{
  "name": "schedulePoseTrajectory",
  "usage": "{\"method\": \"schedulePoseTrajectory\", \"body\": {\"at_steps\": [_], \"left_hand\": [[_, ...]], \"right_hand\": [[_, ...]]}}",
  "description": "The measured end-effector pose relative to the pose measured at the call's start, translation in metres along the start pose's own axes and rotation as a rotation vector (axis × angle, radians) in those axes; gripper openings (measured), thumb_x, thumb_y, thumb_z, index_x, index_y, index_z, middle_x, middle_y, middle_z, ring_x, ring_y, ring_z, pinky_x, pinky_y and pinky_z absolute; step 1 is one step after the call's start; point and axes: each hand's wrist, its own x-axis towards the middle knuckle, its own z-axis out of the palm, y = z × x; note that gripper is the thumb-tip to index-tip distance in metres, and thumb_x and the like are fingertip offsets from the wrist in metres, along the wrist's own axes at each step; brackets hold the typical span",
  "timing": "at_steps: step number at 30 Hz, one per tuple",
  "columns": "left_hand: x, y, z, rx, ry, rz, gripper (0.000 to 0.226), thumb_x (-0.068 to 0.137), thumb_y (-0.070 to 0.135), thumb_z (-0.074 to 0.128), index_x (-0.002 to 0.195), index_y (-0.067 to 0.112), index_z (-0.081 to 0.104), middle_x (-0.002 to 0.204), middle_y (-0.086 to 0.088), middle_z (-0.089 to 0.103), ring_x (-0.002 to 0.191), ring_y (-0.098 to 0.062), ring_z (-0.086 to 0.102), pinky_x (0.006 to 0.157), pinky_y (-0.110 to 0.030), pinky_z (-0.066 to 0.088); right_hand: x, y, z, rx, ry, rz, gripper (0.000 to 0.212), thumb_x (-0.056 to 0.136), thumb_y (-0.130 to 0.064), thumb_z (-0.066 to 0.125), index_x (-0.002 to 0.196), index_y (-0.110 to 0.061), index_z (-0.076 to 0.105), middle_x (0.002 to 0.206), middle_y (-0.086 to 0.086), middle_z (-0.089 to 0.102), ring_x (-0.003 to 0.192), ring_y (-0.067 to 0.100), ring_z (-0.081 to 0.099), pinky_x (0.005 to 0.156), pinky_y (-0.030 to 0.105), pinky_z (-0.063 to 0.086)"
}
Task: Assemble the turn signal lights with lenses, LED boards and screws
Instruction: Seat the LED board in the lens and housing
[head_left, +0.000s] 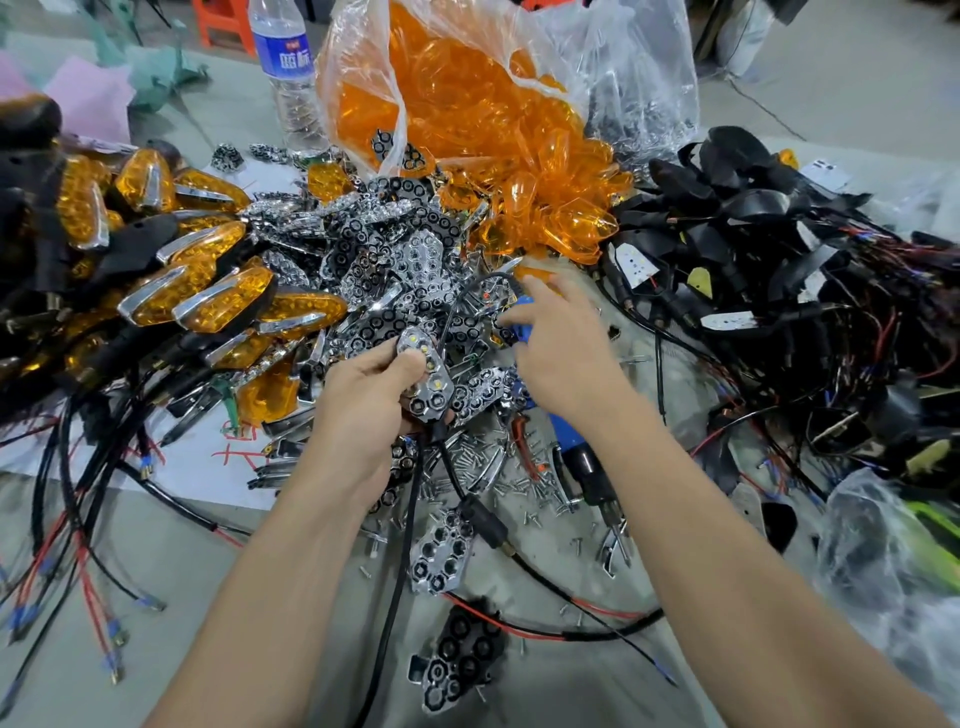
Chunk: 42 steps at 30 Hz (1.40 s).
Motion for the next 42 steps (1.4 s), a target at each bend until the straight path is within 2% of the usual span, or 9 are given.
{"method": "schedulePoseTrajectory", "body": {"at_steps": [4, 12, 23, 26, 29, 34, 37, 40, 42], "left_hand": [[-0.002, 0.002, -0.003, -0.065, 0.006, -0.010, 0.019, 0.104, 0.011, 0.059, 0.098, 0.008, 0.076, 0.117, -0.026, 0.072, 0.092, -0.036, 0.068, 0.060, -0.036, 0.061], [0.007, 0.005, -0.017, -0.084, 0.064, -0.036, 0.022, 0.104, 0.013, 0.059, 0.120, 0.001, 0.069, 0.131, -0.025, 0.065, 0.117, -0.039, 0.064, 0.076, -0.046, 0.064], [0.005, 0.007, -0.020, -0.078, 0.047, -0.019, 0.019, 0.105, 0.010, 0.057, 0.117, 0.000, 0.067, 0.125, -0.032, 0.066, 0.082, -0.029, 0.069, 0.058, -0.033, 0.060], [0.006, 0.006, -0.022, -0.075, 0.045, -0.023, 0.020, 0.105, 0.010, 0.058, 0.118, -0.002, 0.067, 0.125, -0.031, 0.066, 0.083, -0.030, 0.068, 0.059, -0.034, 0.061], [0.007, 0.006, -0.021, -0.067, 0.052, -0.022, 0.024, 0.105, 0.010, 0.058, 0.122, -0.003, 0.066, 0.125, -0.032, 0.066, 0.082, -0.030, 0.068, 0.059, -0.034, 0.061], [0.011, 0.007, -0.031, -0.058, 0.086, -0.015, 0.016, 0.103, 0.011, 0.060, 0.110, 0.002, 0.072, 0.123, -0.031, 0.067, 0.079, -0.031, 0.069, 0.054, -0.032, 0.060], [0.017, 0.004, -0.040, -0.011, 0.110, 0.000, 0.020, 0.102, 0.013, 0.062, 0.117, 0.003, 0.071, 0.121, -0.022, 0.071, 0.081, -0.030, 0.074, 0.059, -0.036, 0.063], [0.017, 0.001, -0.037, 0.034, 0.120, 0.022, 0.011, 0.101, 0.015, 0.064, 0.101, 0.012, 0.075, 0.120, -0.020, 0.073, 0.102, -0.037, 0.072, 0.086, -0.060, 0.061], [0.015, 0.002, -0.029, 0.052, 0.110, 0.024, 0.013, 0.101, 0.014, 0.064, 0.096, 0.015, 0.076, 0.115, -0.019, 0.074, 0.099, -0.035, 0.071, 0.094, -0.068, 0.055]], "right_hand": [[0.018, -0.006, 0.006, -0.113, -0.131, -0.079, 0.029, 0.095, -0.016, 0.068, 0.119, -0.030, 0.076, 0.172, 0.013, 0.016, 0.159, 0.035, 0.007, 0.128, 0.050, 0.008], [-0.011, -0.002, -0.004, -0.041, -0.160, -0.103, 0.018, 0.086, -0.017, 0.076, 0.098, -0.031, 0.077, 0.164, 0.001, 0.039, 0.154, 0.021, 0.021, 0.124, 0.033, 0.007], [-0.040, 0.004, -0.021, 0.029, -0.274, -0.107, 0.034, 0.088, -0.010, 0.075, 0.106, -0.040, 0.076, 0.165, -0.007, 0.037, 0.157, 0.016, 0.021, 0.127, 0.037, 0.004], [-0.047, 0.021, -0.025, 0.318, -0.058, 0.024, 0.039, 0.090, -0.001, 0.065, 0.096, -0.036, 0.079, 0.146, -0.005, 0.061, 0.104, 0.001, 0.069, 0.097, 0.023, 0.050], [-0.035, 0.046, -0.022, 0.324, 0.113, 0.212, 0.043, 0.093, -0.001, 0.058, 0.121, -0.029, 0.073, 0.131, 0.004, 0.071, 0.044, 0.001, 0.050, 0.057, 0.021, 0.049], [-0.024, 0.078, -0.028, 0.165, -0.180, 0.232, 0.085, 0.090, 0.007, 0.053, 0.162, -0.032, 0.031, 0.109, 0.003, 0.067, 0.058, 0.006, 0.047, 0.049, 0.011, 0.038], [-0.038, 0.091, -0.045, 0.246, -0.146, 0.232, 0.082, 0.085, 0.010, 0.055, 0.151, -0.038, 0.048, 0.145, -0.004, 0.061, 0.067, -0.002, 0.063, 0.052, 0.013, 0.049], [-0.059, 0.098, -0.053, 0.231, -0.119, 0.277, 0.056, 0.085, 0.000, 0.070, 0.128, -0.035, 0.070, 0.116, -0.012, 0.074, 0.093, -0.005, 0.066, 0.087, 0.023, 0.059], [-0.075, 0.097, -0.054, 0.204, -0.144, 0.314, 0.038, 0.084, -0.008, 0.079, 0.114, -0.032, 0.076, 0.099, -0.016, 0.074, 0.088, -0.007, 0.065, 0.080, 0.014, 0.053]]}}
